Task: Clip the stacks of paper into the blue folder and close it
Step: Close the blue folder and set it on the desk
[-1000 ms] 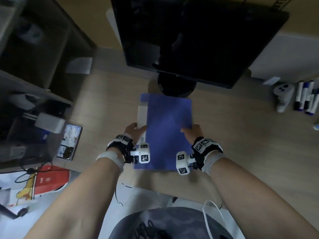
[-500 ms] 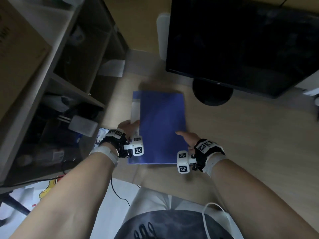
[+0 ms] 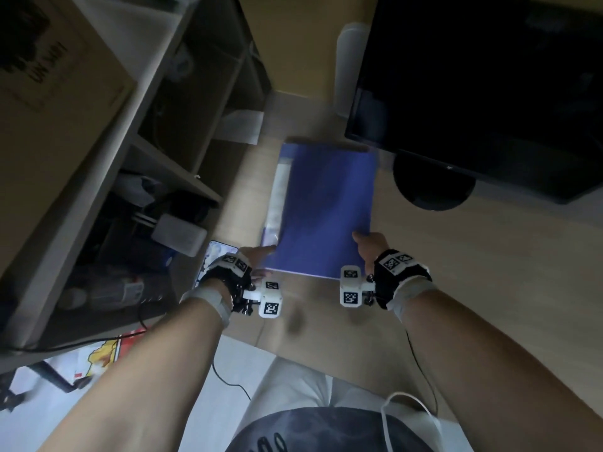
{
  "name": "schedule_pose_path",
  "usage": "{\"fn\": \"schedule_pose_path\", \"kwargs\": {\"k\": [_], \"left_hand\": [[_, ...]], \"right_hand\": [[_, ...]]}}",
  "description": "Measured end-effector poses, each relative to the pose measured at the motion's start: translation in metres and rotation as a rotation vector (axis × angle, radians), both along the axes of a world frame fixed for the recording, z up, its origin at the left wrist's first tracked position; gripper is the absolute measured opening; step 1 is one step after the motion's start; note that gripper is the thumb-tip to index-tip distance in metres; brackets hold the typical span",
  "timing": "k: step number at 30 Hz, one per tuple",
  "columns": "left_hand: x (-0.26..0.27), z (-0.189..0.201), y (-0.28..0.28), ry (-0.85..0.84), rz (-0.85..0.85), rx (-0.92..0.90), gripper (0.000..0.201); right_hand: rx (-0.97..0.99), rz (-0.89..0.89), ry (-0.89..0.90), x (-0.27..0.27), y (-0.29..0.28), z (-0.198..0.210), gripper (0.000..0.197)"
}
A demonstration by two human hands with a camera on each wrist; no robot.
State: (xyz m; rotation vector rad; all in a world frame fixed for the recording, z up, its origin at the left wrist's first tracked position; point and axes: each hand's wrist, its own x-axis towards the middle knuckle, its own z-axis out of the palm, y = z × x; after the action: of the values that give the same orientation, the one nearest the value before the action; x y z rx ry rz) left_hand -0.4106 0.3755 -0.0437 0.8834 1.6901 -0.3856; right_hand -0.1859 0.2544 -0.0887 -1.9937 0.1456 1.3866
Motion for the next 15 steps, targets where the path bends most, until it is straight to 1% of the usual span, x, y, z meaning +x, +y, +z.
{"fn": "schedule_pose_path", "kwargs": {"k": [2,4,5,8,10,12,15], "left_hand": [[0.001,-0.006,0.007,-0.093,0.063,0.083,0.024],[0.006,-0.008,0.014,-0.143,0.181,0.154,0.024],[0.009,-0.007,0.016,-0.156,0.231,0.182,0.025],[0.018,-0.013,0.020,-0.180,0.311,0.219,0.027],[0.021,-0.017,0.022,-0.187,0.335,0.240,0.026],[0.027,-0.013,0.025,-0.196,0.332,0.260,0.024],[0.035,-0.008,0.033,-0.185,0.291,0.265,0.020]], "right_hand": [[0.002,-0.001,-0.008,-0.001,0.015,0.019,0.041],[0.006,0.004,-0.022,-0.002,0.023,0.024,0.037],[0.009,0.016,-0.028,-0.002,0.025,0.029,0.037],[0.003,0.067,-0.010,-0.004,0.024,0.041,0.042],[0.003,0.090,-0.038,0.000,0.025,0.038,0.042],[0.029,0.097,-0.078,0.005,0.028,0.039,0.040],[0.049,0.116,-0.073,0.009,0.036,0.047,0.035]]}}
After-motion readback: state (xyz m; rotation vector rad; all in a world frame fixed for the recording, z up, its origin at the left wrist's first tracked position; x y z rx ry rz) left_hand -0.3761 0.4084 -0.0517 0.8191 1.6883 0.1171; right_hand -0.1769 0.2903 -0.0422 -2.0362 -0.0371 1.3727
